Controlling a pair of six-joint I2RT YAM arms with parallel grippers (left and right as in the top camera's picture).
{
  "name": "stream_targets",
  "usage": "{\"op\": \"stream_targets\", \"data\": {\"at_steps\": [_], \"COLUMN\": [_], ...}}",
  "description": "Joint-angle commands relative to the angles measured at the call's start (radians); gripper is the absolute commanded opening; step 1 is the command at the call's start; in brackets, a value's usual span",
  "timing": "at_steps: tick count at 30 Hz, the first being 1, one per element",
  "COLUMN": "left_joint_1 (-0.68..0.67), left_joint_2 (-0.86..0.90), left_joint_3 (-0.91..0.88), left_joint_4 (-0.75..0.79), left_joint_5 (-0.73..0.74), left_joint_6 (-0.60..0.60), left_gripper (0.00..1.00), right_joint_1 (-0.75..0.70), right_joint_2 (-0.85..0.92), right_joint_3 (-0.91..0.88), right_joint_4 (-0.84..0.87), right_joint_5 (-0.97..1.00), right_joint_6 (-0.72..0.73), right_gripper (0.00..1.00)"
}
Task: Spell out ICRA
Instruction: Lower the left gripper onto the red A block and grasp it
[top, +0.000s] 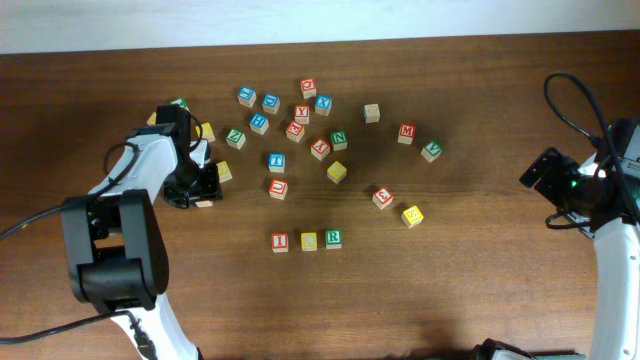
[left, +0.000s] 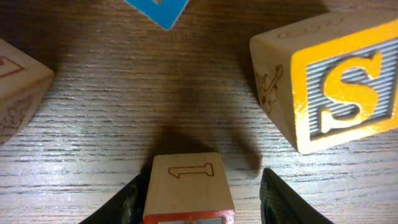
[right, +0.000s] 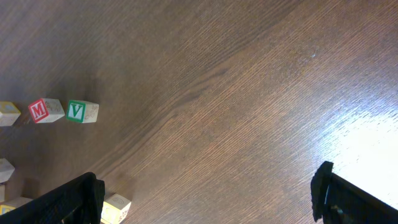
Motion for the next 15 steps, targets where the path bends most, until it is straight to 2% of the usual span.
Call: {"op": "stream_targets", "data": {"at_steps": [1,4,9,11,15], "left_joint_1": [0.003,0.002,0.002,0.002,0.002], "left_joint_2": [0.010,0.010,0.010,0.010,0.010], "left_joint_3": [-0.005,-0.005,-0.004,-0.002,0.018], "left_joint_4": [0.005,0.005,-0.004,-0.008,-0.028], "left_joint_5": [-0.014,-0.027,-0.051,-0.051,-0.051], "left_joint_6": [0.011,0.011,0.011,0.010,0.007], "left_gripper": [0.49,0.50,0.45,0.32,0.31], "right_joint_1": [-0.005,-0.005,-0.005,-0.005,-0.005], "right_joint_2": [0.002,0.002,0.002,0.002,0.002], "right_joint_3": [0.013,0.013,0.013,0.013,0.013], "right_joint_4": [0.000,0.000,0.000,0.000,0.000], "right_joint_5": [0.009,0.009,0.009,0.009,0.009], "right_joint_6": [-0.010,-0.010,-0.010,-0.010,-0.010], "right_gripper": [0.98,0.98,0.98,0.98,0.98]}}
